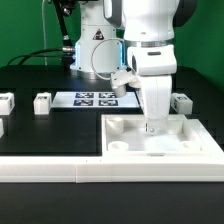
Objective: Assemble square table
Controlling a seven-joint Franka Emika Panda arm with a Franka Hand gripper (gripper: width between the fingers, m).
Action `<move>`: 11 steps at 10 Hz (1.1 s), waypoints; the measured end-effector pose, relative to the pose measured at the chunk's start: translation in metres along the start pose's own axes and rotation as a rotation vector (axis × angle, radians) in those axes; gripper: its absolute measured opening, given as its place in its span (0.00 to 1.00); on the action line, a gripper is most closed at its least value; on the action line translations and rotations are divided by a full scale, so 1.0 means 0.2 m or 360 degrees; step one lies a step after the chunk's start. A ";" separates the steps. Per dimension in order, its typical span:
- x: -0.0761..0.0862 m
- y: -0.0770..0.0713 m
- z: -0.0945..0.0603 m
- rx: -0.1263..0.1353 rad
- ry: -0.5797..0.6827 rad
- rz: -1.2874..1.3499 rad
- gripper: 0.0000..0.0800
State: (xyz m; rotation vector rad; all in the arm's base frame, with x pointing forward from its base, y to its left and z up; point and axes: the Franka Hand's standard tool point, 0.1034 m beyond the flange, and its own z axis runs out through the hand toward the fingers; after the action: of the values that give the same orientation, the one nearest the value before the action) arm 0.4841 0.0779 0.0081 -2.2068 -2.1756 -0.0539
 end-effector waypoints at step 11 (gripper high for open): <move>0.04 -0.15 -0.20 -0.0126 0.0029 0.0703 0.81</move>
Offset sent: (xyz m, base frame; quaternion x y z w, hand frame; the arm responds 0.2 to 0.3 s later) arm -0.0330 0.0069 0.0436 -0.0639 0.0072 0.1371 0.9885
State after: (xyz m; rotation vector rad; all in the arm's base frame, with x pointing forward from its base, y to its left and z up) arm 0.4544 0.0837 0.0486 -2.6603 -1.6536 -0.1450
